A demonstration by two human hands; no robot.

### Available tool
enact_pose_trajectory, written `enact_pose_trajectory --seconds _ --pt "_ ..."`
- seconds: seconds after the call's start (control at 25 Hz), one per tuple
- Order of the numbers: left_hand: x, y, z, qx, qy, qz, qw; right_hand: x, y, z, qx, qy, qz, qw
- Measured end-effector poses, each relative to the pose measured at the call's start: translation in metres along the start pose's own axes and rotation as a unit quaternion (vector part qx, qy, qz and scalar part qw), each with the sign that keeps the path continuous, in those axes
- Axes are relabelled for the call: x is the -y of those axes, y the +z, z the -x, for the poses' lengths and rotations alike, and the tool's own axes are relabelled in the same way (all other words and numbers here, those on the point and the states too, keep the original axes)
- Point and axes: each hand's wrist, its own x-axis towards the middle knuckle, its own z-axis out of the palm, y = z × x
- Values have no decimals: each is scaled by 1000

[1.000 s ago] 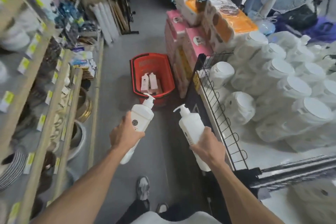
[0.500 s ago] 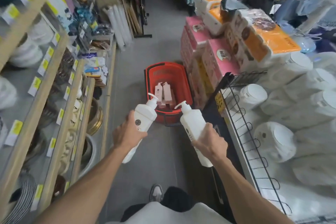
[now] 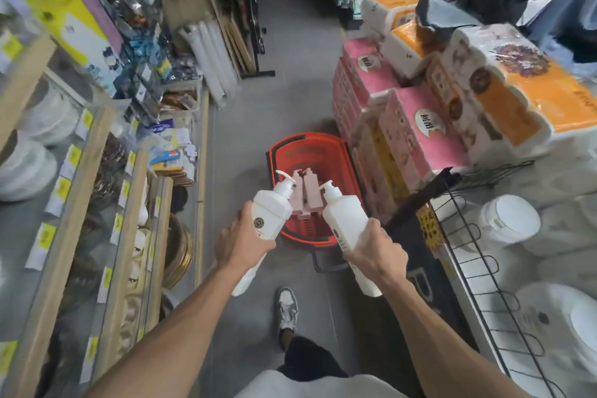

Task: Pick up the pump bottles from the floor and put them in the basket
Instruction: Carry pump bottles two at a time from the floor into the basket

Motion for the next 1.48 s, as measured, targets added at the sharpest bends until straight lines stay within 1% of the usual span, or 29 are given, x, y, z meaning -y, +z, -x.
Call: enact_pose_trajectory --seconds 0.12,0.28,0.64,0.92,1.12,1.28,1.48 --pt "-11 -9 -46 19 -14 10 1000 23 -3 -47 10 7 -1 1000" --pt "-26 -21 -99 37 -9 8 999 52 -10 -95 20 27 -12 999" --pt "-63 -33 -236 72 56 17 996 95 -9 -189 18 89 -32 995" --pt "-76 -23 -342 129 89 -11 988 130 4 -261 0 149 -37 988" --pt "-85 25 -398 146 77 31 986 130 41 -310 -11 182 -51 982" --pt "-85 84 -432 165 20 68 984 114 85 -354 4 193 -65 979" --pt "-73 186 -481 166 -45 103 980 85 162 -417 23 191 -77 978"
